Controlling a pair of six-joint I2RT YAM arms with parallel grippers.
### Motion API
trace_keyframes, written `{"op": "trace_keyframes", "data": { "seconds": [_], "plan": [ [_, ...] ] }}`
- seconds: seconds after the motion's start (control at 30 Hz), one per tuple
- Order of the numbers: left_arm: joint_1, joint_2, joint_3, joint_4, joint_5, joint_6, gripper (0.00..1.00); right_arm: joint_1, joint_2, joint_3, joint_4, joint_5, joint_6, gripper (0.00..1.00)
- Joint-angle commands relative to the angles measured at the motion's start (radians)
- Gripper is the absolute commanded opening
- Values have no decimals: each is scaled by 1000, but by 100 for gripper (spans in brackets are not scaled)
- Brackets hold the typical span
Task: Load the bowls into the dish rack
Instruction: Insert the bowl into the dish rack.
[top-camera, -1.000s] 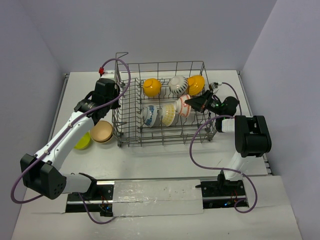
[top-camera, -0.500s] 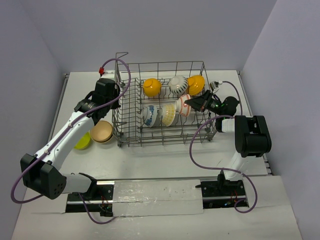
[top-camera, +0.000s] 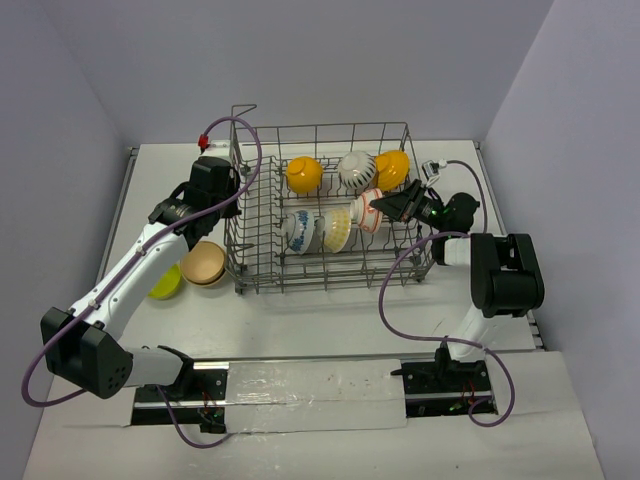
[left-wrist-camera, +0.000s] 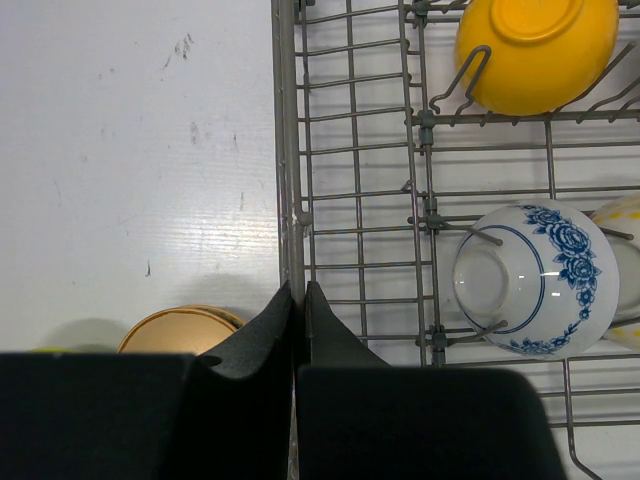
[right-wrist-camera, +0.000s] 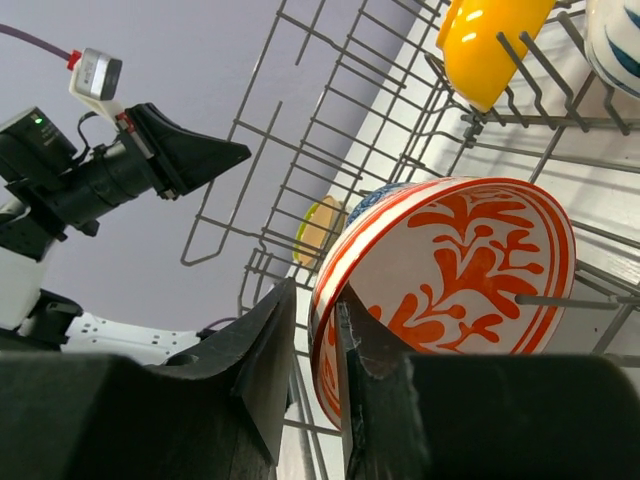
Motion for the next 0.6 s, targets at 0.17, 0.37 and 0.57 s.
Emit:
{"op": "trace_keyframes", "data": {
  "seconds": [0.17,0.37,0.57],
  "plan": [
    [-21,32,-21,-35,80,40,8,-13,-138,6,-216,49,-182,31],
    [-23,32,-19,-36,85,40,8,-13,-198,26,-479,113,-377,32],
    [-24,32,-22,-35,83,40,9,-12,-206,29,-511,124,-391,33]
  ]
}}
